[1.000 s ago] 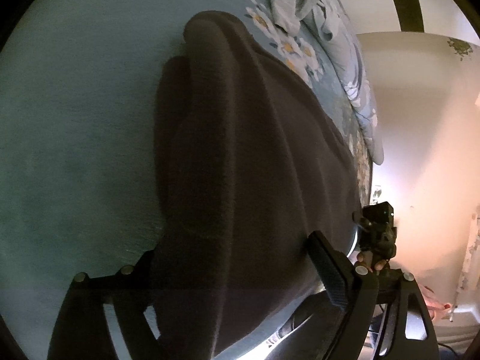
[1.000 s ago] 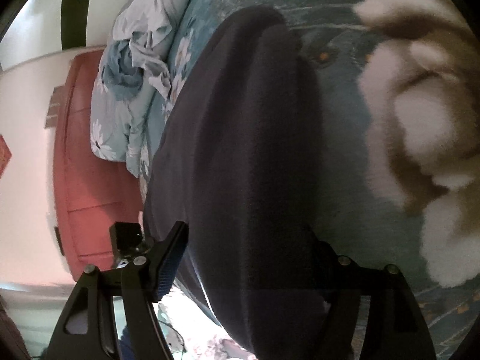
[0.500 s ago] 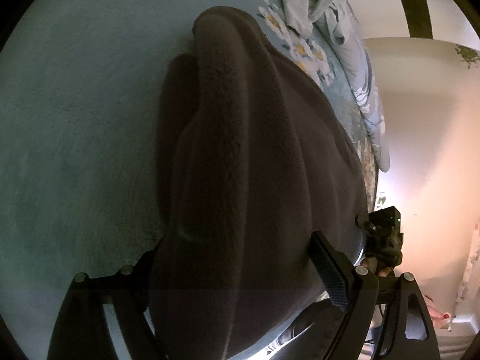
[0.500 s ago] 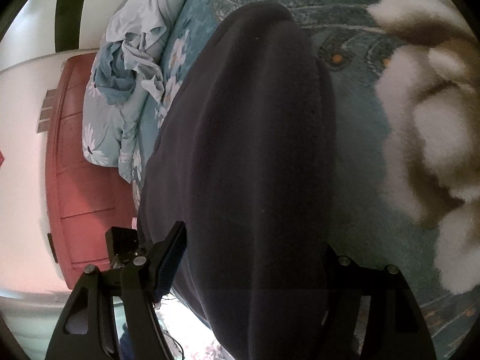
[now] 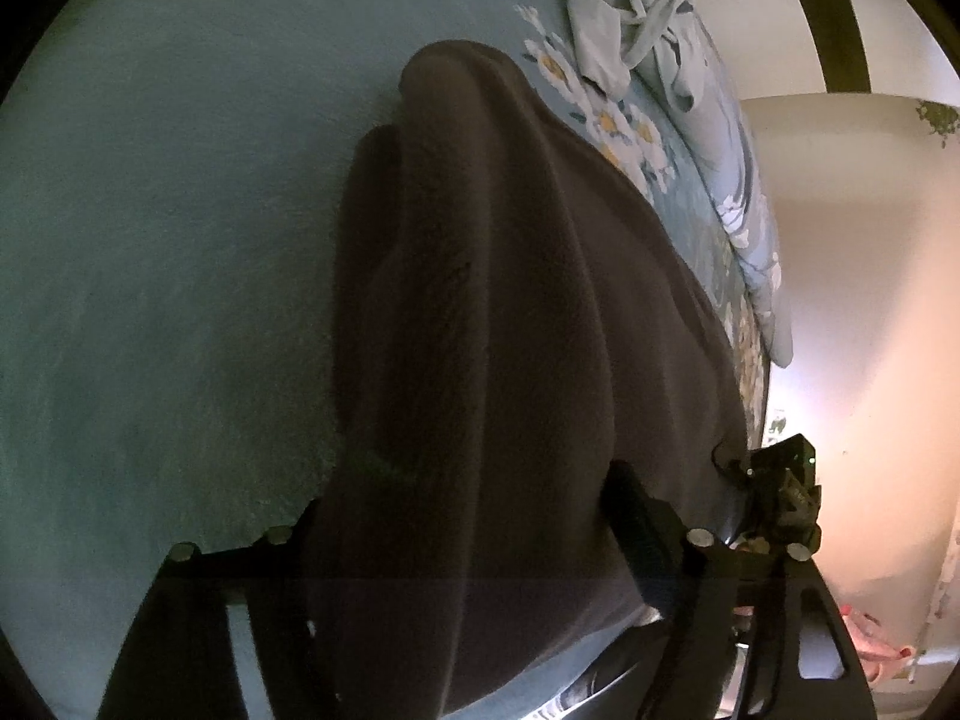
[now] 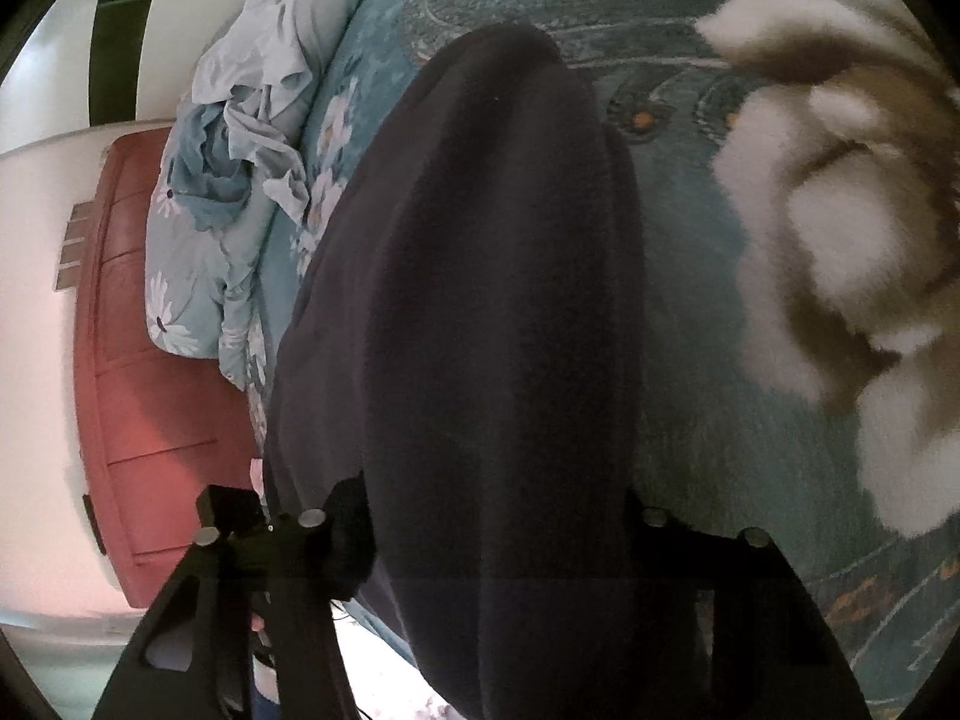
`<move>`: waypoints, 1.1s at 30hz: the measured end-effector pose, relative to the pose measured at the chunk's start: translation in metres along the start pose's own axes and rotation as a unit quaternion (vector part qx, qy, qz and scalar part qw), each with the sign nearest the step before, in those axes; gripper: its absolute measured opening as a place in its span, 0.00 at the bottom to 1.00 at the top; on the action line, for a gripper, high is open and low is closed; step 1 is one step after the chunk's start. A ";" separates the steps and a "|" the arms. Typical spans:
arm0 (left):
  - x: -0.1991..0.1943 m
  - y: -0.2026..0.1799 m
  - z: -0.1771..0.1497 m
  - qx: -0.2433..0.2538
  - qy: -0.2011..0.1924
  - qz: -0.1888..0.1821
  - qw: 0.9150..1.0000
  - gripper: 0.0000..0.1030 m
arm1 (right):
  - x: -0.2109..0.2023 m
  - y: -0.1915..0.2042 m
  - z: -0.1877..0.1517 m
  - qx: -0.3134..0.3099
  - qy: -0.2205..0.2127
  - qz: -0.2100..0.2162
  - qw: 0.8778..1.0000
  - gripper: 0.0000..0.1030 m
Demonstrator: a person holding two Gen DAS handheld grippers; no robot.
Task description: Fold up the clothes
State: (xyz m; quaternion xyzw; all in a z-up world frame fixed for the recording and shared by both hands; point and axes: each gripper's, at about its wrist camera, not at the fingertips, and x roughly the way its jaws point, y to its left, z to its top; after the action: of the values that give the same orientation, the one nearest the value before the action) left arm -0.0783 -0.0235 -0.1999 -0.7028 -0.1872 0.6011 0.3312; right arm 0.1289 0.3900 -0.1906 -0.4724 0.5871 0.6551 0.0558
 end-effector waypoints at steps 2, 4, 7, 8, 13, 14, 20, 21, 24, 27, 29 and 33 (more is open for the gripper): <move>-0.003 -0.003 -0.001 0.003 -0.006 -0.002 1.000 0.61 | 0.000 0.005 -0.001 -0.003 -0.003 -0.007 1.000 0.50; -0.005 -0.007 -0.003 0.003 -0.012 0.002 1.000 0.56 | -0.001 0.009 -0.001 -0.004 -0.004 -0.013 1.000 0.47; -0.010 -0.012 -0.003 -0.001 -0.017 0.003 1.000 0.46 | -0.006 0.017 -0.001 -0.009 -0.006 -0.017 1.000 0.44; -0.013 -0.015 -0.004 0.001 -0.020 0.005 1.000 0.41 | -0.008 0.021 -0.002 -0.014 -0.006 -0.018 1.000 0.44; -0.027 -0.034 -0.010 0.018 -0.034 0.007 0.999 0.32 | -0.024 0.045 -0.005 -0.043 -0.007 -0.010 0.999 0.41; -0.029 -0.038 -0.011 0.022 -0.036 0.006 0.999 0.32 | -0.026 0.050 -0.006 -0.048 -0.007 -0.010 0.999 0.41; -0.051 -0.074 -0.013 0.051 -0.050 -0.010 0.997 0.30 | -0.056 0.078 -0.006 -0.075 -0.014 -0.003 0.997 0.40; -0.055 -0.080 -0.013 0.056 -0.052 -0.015 0.997 0.30 | -0.063 0.081 -0.006 -0.076 -0.016 -0.002 0.997 0.40; -0.064 -0.101 -0.015 0.071 -0.055 -0.029 0.996 0.30 | -0.086 0.087 -0.010 -0.084 -0.023 0.008 0.996 0.39; -0.069 -0.127 -0.017 0.094 -0.056 -0.039 0.993 0.30 | -0.110 0.090 -0.011 -0.089 -0.034 0.013 0.995 0.39; -0.068 -0.150 -0.017 0.112 -0.055 -0.048 0.991 0.30 | -0.131 0.092 -0.012 -0.094 -0.043 0.015 0.995 0.39; -0.062 -0.199 -0.021 0.151 -0.048 -0.064 0.985 0.30 | -0.189 0.098 -0.012 -0.113 -0.071 0.007 0.991 0.39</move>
State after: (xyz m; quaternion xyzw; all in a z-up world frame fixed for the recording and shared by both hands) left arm -0.0441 0.0717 -0.0166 -0.6016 -0.1550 0.6330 0.4620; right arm 0.1780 0.4414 0.0105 -0.4239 0.5067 0.7497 0.0392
